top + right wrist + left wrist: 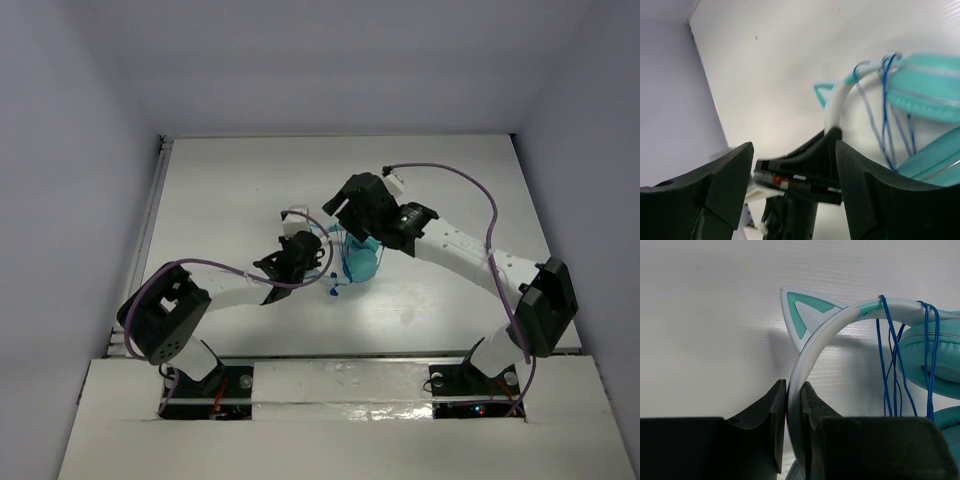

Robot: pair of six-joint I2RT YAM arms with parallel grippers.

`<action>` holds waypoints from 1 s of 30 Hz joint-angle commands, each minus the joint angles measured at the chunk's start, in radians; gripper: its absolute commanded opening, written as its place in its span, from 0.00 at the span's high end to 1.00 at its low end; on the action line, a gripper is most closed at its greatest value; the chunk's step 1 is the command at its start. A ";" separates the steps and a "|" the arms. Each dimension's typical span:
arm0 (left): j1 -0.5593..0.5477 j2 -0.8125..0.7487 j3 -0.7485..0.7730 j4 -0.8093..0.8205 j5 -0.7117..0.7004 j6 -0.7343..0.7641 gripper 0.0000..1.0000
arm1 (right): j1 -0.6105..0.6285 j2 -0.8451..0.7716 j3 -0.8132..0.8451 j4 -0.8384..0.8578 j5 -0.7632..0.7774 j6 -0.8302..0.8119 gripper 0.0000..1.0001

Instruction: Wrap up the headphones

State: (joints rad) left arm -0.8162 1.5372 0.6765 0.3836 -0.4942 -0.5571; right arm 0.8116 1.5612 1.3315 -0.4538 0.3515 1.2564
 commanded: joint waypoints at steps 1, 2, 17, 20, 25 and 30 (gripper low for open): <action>0.005 -0.106 -0.014 0.060 0.019 -0.015 1.00 | -0.037 -0.041 0.029 -0.040 0.153 -0.051 0.27; 0.005 -0.120 -0.015 0.055 0.016 -0.012 1.00 | -0.051 -0.046 0.020 -0.034 0.153 -0.055 0.27; 0.048 -0.161 0.015 0.000 0.037 0.082 1.00 | -0.166 -0.314 -0.259 0.187 0.311 -0.284 1.00; 0.092 -0.106 0.037 0.038 0.081 0.094 1.00 | -0.166 -0.519 -0.409 0.260 0.274 -0.339 1.00; 0.140 -0.005 0.113 0.060 0.112 0.129 1.00 | -0.166 -0.769 -0.569 0.311 0.173 -0.394 0.90; 0.160 0.095 0.173 0.094 0.141 0.149 0.95 | -0.166 -0.808 -0.577 0.222 0.173 -0.393 0.75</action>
State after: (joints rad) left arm -0.6655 1.6199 0.7662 0.3588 -0.3843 -0.4099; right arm 0.6430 0.7509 0.7681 -0.2195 0.5354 0.8982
